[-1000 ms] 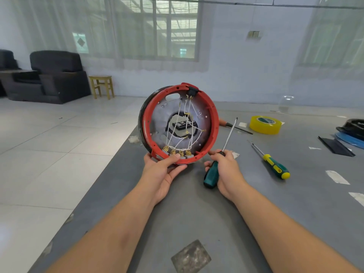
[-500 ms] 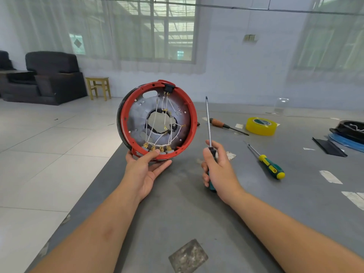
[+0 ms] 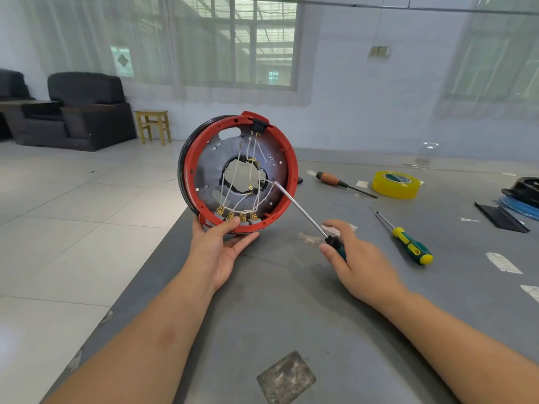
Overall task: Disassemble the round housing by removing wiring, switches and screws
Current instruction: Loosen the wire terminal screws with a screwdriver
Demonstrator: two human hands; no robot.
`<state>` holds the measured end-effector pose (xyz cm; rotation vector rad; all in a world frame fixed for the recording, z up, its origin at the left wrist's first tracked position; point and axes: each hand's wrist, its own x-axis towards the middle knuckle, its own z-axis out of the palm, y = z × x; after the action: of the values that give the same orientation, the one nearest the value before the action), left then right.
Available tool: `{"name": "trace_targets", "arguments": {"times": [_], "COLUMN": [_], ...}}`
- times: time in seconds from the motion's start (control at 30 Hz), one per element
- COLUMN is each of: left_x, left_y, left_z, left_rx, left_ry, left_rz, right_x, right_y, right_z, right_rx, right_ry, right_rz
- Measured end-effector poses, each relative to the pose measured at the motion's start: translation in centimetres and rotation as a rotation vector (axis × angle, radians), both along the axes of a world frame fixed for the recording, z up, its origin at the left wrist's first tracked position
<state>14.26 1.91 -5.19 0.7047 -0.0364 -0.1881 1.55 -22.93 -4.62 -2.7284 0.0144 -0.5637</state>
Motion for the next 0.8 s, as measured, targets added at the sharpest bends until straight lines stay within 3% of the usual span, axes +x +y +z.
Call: {"name": "trace_targets", "arguments": {"times": [0.33, 0.57, 0.8], "left_x": [-0.5, -0.7, -0.8], "left_y": [-0.2, -0.2, -0.3], "left_z": [0.0, 0.0, 0.1], "left_rx": [0.056, 0.096, 0.095], "left_ry": [-0.023, -0.034, -0.034], "left_rz": [0.011, 0.020, 0.027], "right_x": [-0.6, -0.9, -0.9], "right_y": [-0.6, -1.6, -1.4], "right_z": [1.0, 1.3, 1.5], "right_rx": [-0.517, -0.574, -0.595], "right_ry": [-0.097, -0.197, -0.155], "right_rz": [-0.040, -0.003, 0.006]}}
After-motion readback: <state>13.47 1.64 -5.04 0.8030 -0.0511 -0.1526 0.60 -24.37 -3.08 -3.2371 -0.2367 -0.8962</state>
